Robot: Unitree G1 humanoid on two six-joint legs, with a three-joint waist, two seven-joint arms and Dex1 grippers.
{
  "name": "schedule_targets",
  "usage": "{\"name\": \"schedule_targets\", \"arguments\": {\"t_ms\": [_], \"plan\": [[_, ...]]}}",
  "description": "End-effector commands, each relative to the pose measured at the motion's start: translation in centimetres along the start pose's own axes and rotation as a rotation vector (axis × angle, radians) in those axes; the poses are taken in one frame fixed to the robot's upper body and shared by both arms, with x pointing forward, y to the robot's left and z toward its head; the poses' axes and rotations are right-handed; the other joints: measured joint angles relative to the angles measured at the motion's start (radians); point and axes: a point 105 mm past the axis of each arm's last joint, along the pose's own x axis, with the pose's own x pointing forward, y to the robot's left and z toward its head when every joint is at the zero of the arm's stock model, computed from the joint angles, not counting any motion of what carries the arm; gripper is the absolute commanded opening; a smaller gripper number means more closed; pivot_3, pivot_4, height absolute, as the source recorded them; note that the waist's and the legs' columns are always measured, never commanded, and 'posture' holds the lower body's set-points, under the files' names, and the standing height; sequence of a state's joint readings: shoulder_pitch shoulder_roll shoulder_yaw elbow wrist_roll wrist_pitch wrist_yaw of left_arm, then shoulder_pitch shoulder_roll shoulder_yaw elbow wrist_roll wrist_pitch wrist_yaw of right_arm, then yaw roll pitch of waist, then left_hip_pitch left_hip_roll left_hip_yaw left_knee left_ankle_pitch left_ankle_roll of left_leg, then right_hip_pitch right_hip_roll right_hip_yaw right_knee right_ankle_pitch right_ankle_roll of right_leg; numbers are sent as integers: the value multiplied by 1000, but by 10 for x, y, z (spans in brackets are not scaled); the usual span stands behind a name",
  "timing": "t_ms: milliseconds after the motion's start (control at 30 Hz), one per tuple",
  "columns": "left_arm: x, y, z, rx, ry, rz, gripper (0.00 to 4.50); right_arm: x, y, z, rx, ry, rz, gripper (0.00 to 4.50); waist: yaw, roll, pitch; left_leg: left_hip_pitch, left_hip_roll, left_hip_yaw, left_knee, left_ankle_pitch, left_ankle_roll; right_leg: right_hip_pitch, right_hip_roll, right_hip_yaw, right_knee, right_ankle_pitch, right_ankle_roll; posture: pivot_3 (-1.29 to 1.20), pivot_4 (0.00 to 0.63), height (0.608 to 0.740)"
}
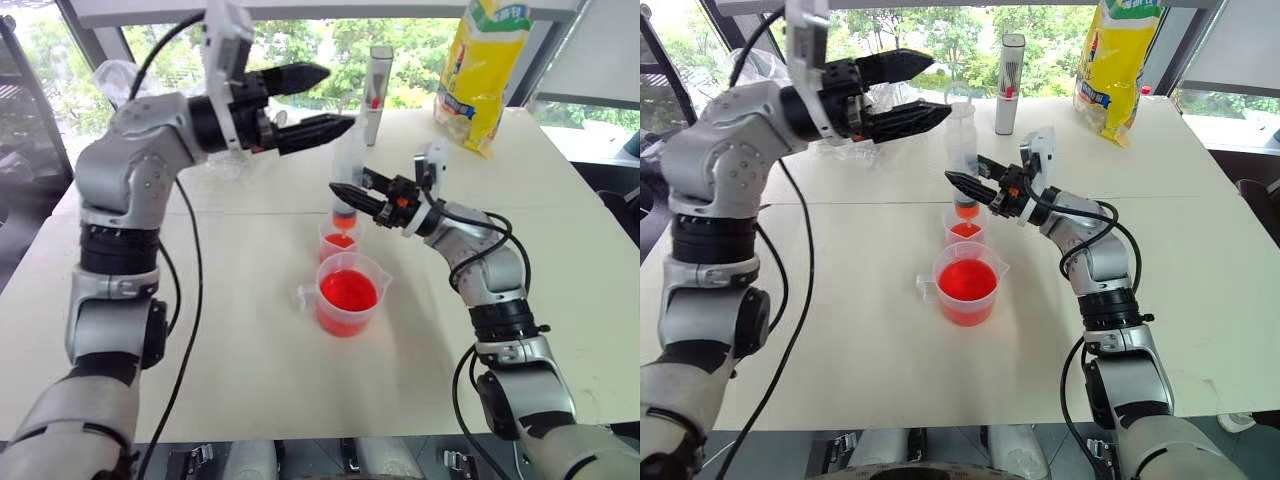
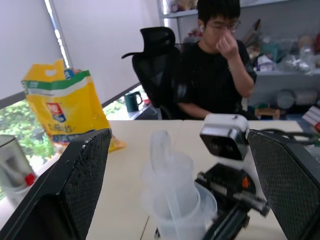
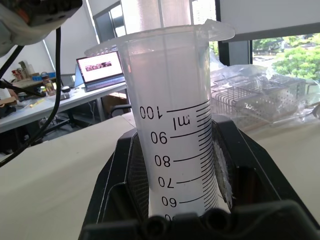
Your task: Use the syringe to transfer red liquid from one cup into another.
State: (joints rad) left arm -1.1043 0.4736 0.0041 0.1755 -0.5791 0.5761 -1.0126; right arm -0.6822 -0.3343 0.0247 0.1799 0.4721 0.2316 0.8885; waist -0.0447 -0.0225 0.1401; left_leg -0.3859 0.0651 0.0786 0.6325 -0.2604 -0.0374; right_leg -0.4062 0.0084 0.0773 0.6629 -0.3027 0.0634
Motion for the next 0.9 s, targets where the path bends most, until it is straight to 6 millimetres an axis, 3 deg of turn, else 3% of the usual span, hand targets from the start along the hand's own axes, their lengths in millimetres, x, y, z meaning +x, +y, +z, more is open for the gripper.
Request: {"name": "schedule_targets", "arguments": {"t_ms": [33, 200, 233, 300, 533, 900], "plan": [[9, 2, 7, 33, -4, -30, 4425, 1, 3, 13, -56, -41, 10, 1380, 0, 0, 0, 0, 0, 0, 0, 0, 0, 0, 0, 0, 0, 0, 0, 0, 150, 740], [16, 4, -1, 18, 19, -43, 4425, 1, 3, 13, -59, -40, 9, 1380, -1, 1, 0, 0, 0, 0, 0, 0, 0, 0, 0, 0, 0, 0, 0, 0, 150, 740], [18, 5, -2, 12, 20, -44, 4198, 1, 4, 12, -59, -39, 9, 1380, 0, 1, 0, 0, 0, 0, 0, 0, 0, 0, 0, 0, 0, 0, 0, 0, 150, 740], [19, 6, -6, 5, 28, -42, 3551, 1, 4, 12, -59, -38, 11, 1380, 0, 1, 0, 0, 0, 0, 0, 0, 0, 0, 0, 0, 0, 0, 0, 0, 150, 740], [20, 2, -12, -20, 43, -72, 20, 2, 5, 12, -62, -35, 18, 1380, 0, 1, 0, 0, 0, 0, 0, 0, 0, 0, 0, 0, 0, 0, 0, 0, 150, 740], [18, -5, -27, -36, 100, -106, 20, 4, 4, 21, -75, -53, 24, 1380, 0, 1, 0, 0, 0, 0, 0, 0, 0, 0, 0, 0, 0, 0, 0, 0, 150, 740]]}}
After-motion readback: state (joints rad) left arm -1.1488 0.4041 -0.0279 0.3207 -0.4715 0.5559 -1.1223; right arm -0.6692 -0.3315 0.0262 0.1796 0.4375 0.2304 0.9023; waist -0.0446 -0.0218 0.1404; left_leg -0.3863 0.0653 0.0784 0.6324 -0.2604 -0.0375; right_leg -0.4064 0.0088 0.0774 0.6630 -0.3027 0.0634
